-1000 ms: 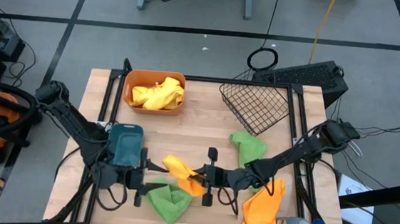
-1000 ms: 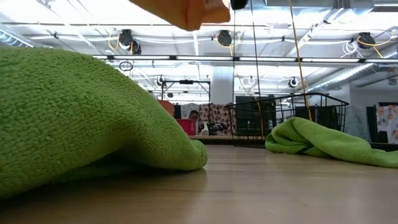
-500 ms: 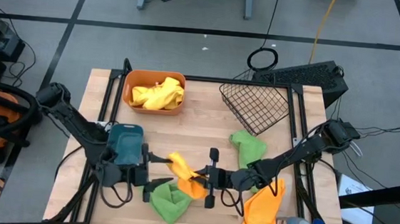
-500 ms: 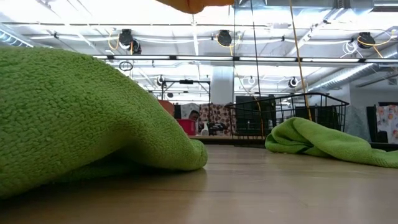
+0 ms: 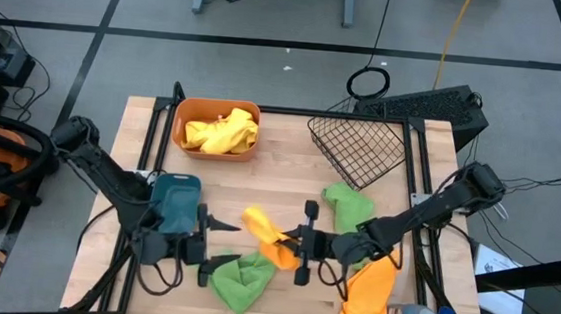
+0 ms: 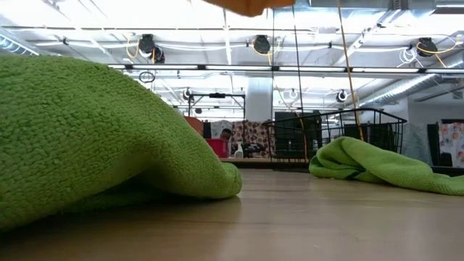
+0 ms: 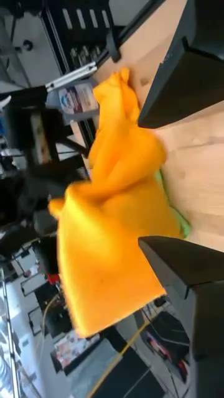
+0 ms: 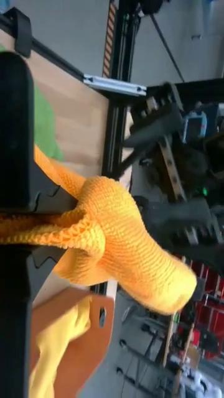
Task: Sort microfiber towel by color & place in baskets
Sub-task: Put the top orange microfiber towel into the metal wire basket
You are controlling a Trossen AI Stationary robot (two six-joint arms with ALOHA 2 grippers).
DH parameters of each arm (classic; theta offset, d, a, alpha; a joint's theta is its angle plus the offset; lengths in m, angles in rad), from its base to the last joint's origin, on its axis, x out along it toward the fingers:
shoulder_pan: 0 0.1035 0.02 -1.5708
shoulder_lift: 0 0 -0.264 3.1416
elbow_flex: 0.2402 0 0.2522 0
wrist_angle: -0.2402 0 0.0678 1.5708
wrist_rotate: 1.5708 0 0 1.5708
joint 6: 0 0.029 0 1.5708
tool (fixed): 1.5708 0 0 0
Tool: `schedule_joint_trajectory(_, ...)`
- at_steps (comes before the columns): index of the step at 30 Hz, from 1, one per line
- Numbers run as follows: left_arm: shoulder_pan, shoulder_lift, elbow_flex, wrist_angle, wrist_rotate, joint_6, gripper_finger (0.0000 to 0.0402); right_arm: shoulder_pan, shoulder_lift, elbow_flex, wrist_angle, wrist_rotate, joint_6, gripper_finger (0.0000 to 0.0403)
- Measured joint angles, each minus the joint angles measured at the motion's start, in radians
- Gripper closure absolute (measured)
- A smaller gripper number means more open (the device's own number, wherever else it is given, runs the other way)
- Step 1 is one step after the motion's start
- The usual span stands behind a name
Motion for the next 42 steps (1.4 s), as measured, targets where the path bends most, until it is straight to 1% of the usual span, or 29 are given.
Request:
schedule_joint_trajectory(5, -0.024, -0.001, 0.000, -0.009, -0.001, 0.006, 0.0098, 0.017, -0.101, 0.000, -0.079, 0.084, -0.053, 0.0394)
schedule_joint_trajectory(9, -0.025, -0.001, 0.000, -0.012, -0.003, 0.006, 0.0098, 0.023, -0.189, 0.000, -0.221, 0.163, -0.096, 0.0394)
schedule_joint_trajectory(15, -0.012, -0.001, 0.000, -0.013, -0.103, 0.007, 0.0098, 0.021, -0.324, 0.000, -0.473, 0.287, -0.005, 0.0394)
schedule_joint_trajectory(19, 0.006, -0.001, 0.000, -0.016, -0.103, -0.001, 0.0098, 0.021, -0.393, 0.000, -0.661, 0.376, 0.085, 0.0394)
schedule_joint_trajectory(21, 0.014, -0.001, 0.000, -0.017, -0.093, -0.002, 0.0098, 0.018, -0.418, 0.000, -0.752, 0.404, 0.146, 0.0394)
schedule_joint_trajectory(25, 0.028, -0.001, 0.000, -0.018, -0.082, -0.025, 0.0098, 0.010, -0.442, 0.000, -0.904, 0.406, 0.290, 0.0394)
schedule_joint_trajectory(29, 0.046, -0.001, 0.000, -0.021, -0.078, -0.055, 0.0098, 0.010, -0.440, 0.000, -0.998, 0.404, 0.390, 0.0394)
schedule_joint_trajectory(31, 0.054, -0.001, 0.000, -0.021, -0.058, -0.056, 0.0098, 0.004, -0.438, 0.000, -1.017, 0.408, 0.417, 0.0394)
schedule_joint_trajectory(36, 0.071, -0.001, 0.000, -0.024, 0.030, -0.088, 0.0098, -0.013, -0.437, 0.000, -1.023, 0.424, 0.466, 0.0394)
schedule_joint_trajectory(39, 0.078, -0.001, 0.000, -0.046, 0.053, -0.108, 0.0098, -0.026, -0.436, 0.000, -1.022, 0.427, 0.478, 0.0394)
schedule_joint_trajectory(42, 0.078, -0.001, 0.000, -0.049, 0.055, -0.108, 0.0098, -0.048, -0.436, 0.000, -1.022, 0.434, 0.509, 0.0394)
